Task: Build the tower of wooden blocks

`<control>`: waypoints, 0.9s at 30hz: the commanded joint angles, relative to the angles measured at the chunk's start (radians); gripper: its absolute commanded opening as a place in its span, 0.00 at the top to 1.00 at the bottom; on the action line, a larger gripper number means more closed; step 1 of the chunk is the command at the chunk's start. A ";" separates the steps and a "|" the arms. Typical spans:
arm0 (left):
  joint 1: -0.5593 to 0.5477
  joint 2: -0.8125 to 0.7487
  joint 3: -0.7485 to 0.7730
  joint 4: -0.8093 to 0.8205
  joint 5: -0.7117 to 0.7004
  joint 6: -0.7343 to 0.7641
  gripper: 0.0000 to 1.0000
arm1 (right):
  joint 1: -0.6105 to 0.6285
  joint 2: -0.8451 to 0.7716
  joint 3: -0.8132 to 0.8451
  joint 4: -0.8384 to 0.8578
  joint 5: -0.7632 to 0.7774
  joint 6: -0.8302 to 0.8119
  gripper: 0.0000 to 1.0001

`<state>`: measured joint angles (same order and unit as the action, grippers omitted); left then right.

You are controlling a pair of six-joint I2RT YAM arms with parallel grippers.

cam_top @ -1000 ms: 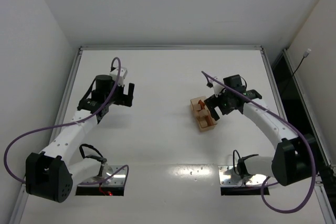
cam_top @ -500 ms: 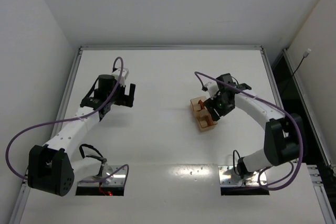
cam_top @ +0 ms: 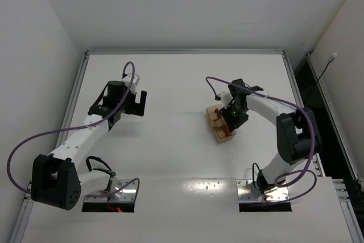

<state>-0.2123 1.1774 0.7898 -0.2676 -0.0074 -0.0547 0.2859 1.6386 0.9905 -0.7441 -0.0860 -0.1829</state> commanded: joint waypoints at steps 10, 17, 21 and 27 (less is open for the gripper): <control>0.013 0.016 0.034 0.034 -0.025 0.000 0.00 | 0.009 0.041 0.057 0.012 -0.027 0.025 1.00; 0.013 0.016 0.034 0.034 -0.036 0.000 0.00 | 0.047 -0.104 0.066 0.146 0.104 0.077 1.00; 0.013 0.016 0.043 0.034 -0.081 -0.019 0.00 | 0.114 -0.146 0.099 0.247 0.233 0.077 1.00; 0.046 0.048 0.094 -0.001 -0.186 -0.086 0.00 | 0.284 -0.146 0.062 0.423 0.596 0.004 1.00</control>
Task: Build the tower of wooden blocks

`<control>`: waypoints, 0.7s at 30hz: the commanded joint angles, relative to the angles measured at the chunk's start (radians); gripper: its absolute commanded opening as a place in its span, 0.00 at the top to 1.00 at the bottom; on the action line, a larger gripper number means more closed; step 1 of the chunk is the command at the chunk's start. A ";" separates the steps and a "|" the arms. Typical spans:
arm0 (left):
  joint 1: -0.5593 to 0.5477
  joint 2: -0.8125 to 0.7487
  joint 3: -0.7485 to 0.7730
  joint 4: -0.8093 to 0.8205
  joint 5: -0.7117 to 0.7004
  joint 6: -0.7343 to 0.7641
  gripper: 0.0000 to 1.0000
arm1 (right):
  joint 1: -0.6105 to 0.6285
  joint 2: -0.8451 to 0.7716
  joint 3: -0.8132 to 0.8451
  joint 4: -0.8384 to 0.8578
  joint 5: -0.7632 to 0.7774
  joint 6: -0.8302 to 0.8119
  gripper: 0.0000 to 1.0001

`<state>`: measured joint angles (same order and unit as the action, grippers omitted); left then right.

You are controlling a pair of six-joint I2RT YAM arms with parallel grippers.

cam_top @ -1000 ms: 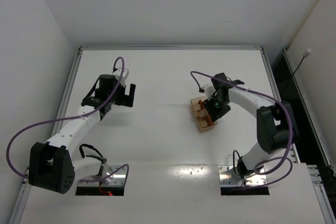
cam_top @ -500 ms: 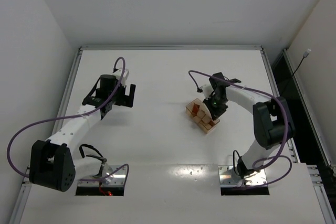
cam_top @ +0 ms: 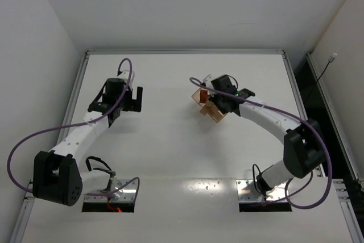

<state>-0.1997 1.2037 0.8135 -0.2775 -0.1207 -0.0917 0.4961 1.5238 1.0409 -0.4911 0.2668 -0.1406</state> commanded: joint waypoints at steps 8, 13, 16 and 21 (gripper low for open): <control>0.160 0.098 0.145 -0.052 -0.007 -0.094 0.00 | 0.335 -0.031 -0.215 0.663 0.736 -0.290 1.00; 0.224 0.119 0.154 -0.063 0.041 -0.103 0.00 | 0.407 -0.028 -0.364 1.084 0.892 -0.557 1.00; 0.235 0.119 0.154 -0.063 0.052 -0.103 0.00 | 0.430 0.007 -0.430 1.314 0.933 -0.684 1.00; 0.256 0.128 0.164 -0.072 0.052 -0.103 0.00 | 0.507 0.151 -0.490 1.820 0.942 -0.968 1.00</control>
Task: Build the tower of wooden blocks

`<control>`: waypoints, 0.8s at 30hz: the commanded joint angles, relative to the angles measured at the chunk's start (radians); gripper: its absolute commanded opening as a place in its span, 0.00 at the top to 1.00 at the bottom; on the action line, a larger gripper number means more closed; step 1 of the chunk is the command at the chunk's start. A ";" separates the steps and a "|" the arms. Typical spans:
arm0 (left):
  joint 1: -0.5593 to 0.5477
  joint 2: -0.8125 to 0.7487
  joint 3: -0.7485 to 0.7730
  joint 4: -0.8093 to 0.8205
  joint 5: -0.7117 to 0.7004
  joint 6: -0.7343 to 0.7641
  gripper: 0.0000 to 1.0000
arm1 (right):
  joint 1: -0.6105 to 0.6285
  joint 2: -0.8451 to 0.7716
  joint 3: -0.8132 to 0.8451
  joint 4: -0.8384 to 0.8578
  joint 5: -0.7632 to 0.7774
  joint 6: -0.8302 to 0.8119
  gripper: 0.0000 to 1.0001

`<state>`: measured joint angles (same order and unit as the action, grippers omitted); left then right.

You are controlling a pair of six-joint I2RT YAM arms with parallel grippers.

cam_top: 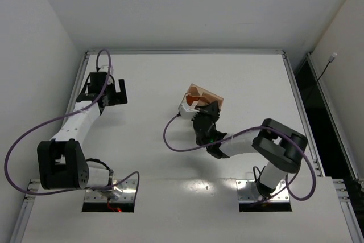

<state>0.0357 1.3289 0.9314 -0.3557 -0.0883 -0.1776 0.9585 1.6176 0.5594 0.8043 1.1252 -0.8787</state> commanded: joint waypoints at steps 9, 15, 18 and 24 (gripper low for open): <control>0.039 0.003 0.046 -0.003 0.030 -0.008 0.00 | 0.126 0.321 0.030 1.010 0.074 -0.637 1.00; 0.063 -0.007 0.046 -0.012 0.050 -0.008 0.00 | 0.135 0.346 0.039 1.010 0.052 -0.666 1.00; 0.063 -0.007 0.037 -0.002 0.059 -0.008 0.00 | 0.135 0.328 0.039 1.010 0.042 -0.693 1.00; 0.063 -0.007 0.047 -0.014 0.059 0.001 0.00 | 0.187 0.236 0.005 1.010 0.012 -0.824 1.00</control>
<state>0.0868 1.3296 0.9398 -0.3725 -0.0437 -0.1768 1.1088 1.9549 0.5625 1.2484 1.1557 -1.6108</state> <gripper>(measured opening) 1.000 0.010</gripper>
